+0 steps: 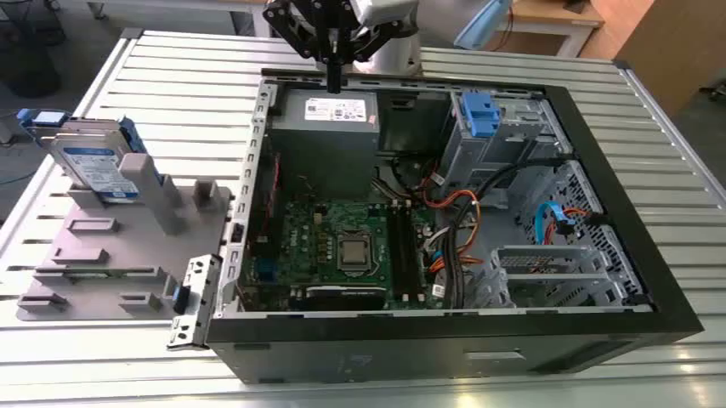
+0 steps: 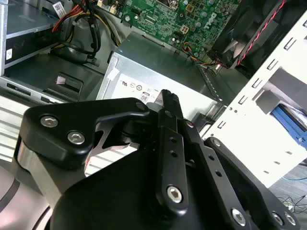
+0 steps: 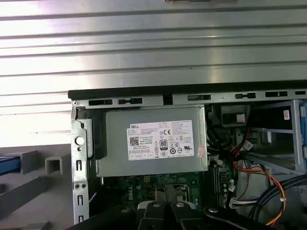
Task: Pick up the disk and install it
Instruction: 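Reach for the disk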
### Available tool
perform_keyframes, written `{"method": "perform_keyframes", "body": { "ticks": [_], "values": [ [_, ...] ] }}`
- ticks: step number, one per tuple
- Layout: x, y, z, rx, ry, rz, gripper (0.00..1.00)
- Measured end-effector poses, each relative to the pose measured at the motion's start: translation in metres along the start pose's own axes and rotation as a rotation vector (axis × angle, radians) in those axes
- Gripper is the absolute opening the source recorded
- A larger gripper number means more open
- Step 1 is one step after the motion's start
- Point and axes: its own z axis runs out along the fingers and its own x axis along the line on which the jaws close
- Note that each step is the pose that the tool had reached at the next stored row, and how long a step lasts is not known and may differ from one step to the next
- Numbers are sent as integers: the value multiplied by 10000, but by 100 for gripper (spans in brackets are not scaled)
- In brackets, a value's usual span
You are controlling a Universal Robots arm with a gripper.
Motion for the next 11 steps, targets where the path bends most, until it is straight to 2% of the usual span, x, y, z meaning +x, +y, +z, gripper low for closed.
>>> {"method": "perform_keyframes", "body": {
  "ticks": [11],
  "values": [
    [15, -1, 0, 0, 0, 0, 11]
  ]
}}
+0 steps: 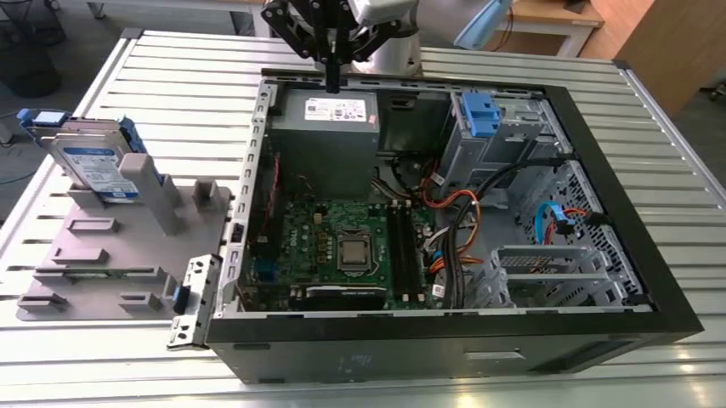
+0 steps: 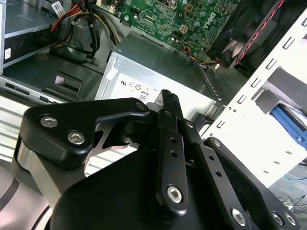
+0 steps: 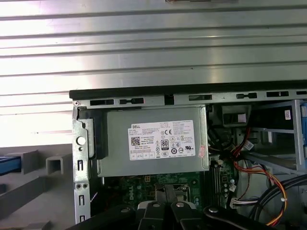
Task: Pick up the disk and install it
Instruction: 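Reach for the disk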
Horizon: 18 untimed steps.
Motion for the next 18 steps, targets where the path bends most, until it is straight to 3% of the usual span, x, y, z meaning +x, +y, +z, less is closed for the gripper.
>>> {"method": "perform_keyframes", "body": {
  "ticks": [18],
  "values": [
    [52, -4, -2, 0, -1, 0, 11]
  ]
}}
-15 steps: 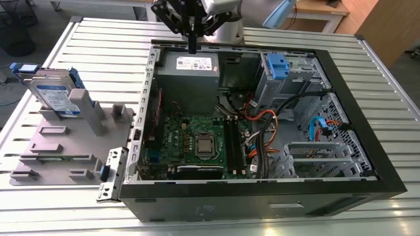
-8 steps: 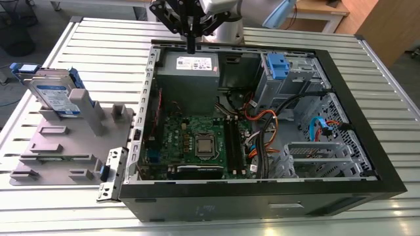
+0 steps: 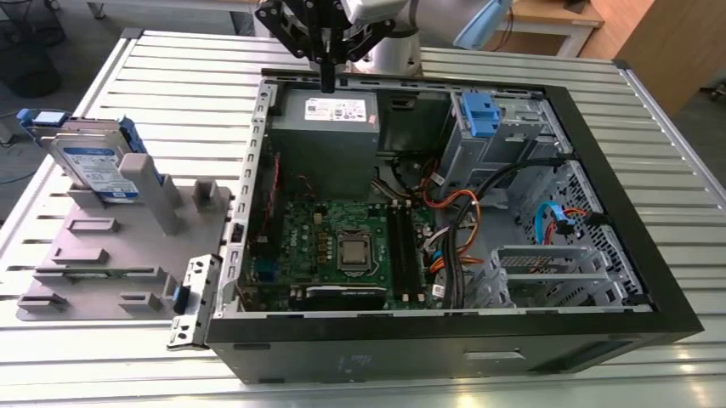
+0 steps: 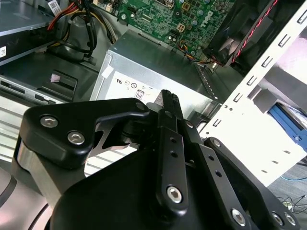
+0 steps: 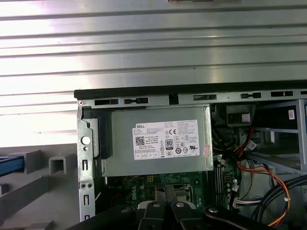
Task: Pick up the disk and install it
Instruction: 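Reach for the disk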
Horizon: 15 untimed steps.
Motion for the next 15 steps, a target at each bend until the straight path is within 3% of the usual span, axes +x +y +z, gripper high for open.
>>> {"method": "perform_keyframes", "body": {
  "ticks": [15],
  "values": [
    [28, -2, -1, 0, 0, 1, 11]
  ]
}}
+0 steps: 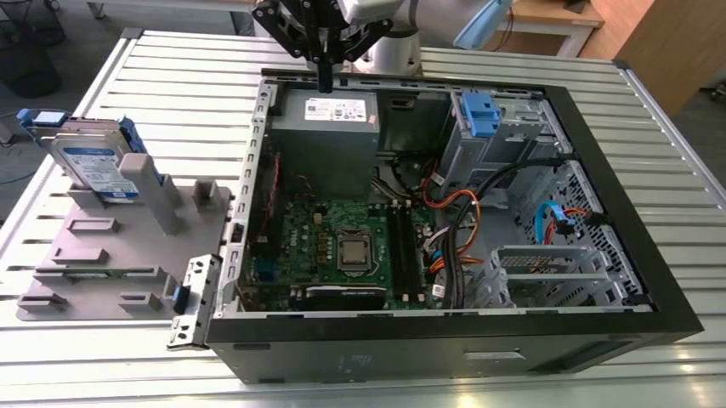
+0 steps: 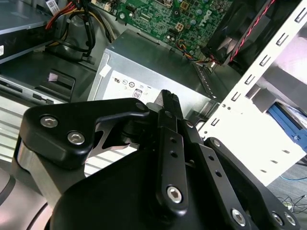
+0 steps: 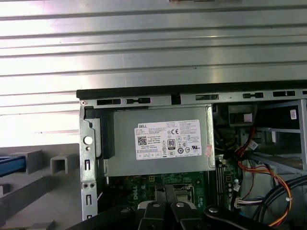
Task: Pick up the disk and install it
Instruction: 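Reach for the disk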
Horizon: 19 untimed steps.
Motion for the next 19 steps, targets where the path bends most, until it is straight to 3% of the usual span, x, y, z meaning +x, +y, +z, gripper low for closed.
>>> {"method": "perform_keyframes", "body": {
  "ticks": [13, 19],
  "values": [
    [101, -7, -3, 0, 0, 0, 11],
    [112, -8, -3, 1, 0, -1, 11]
  ]
}}
